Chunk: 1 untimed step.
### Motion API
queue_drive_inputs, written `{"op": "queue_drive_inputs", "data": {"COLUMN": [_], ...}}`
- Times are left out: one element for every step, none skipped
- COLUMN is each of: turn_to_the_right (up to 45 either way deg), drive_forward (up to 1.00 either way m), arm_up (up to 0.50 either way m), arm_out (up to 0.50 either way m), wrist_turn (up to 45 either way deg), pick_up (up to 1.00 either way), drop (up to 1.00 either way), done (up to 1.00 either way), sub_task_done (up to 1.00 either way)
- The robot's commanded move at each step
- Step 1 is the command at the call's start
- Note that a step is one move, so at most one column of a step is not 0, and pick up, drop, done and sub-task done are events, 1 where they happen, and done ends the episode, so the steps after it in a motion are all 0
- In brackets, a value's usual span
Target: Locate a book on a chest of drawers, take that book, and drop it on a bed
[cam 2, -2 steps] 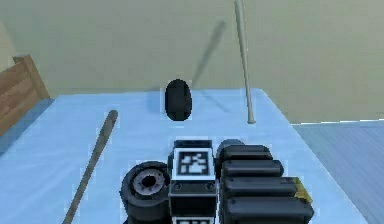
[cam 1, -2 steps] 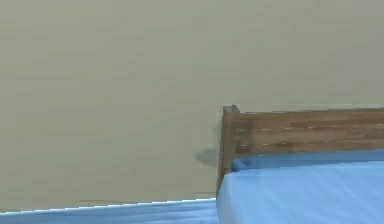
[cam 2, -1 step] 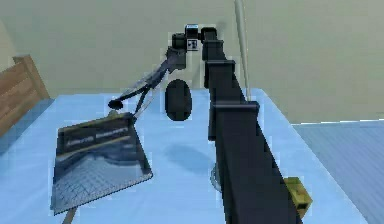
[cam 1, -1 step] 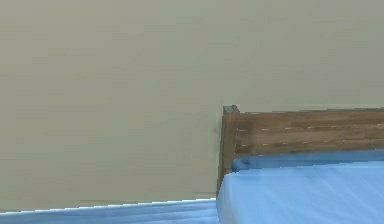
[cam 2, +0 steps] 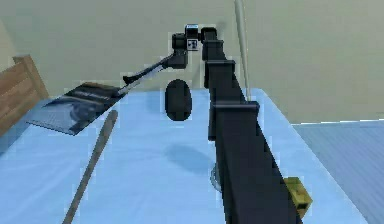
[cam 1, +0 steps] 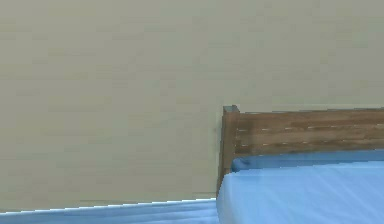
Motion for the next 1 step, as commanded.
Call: {"op": "queue_drive_inputs", "data": {"turn_to_the_right": [0.0], "drive_forward": [0.00], "arm_up": [0.00], "arm_out": [0.00], "wrist_turn": [45.0], "pick_up": [0.00], "drop": [0.00], "done": [0.00], "sub_task_done": [0.00]}}
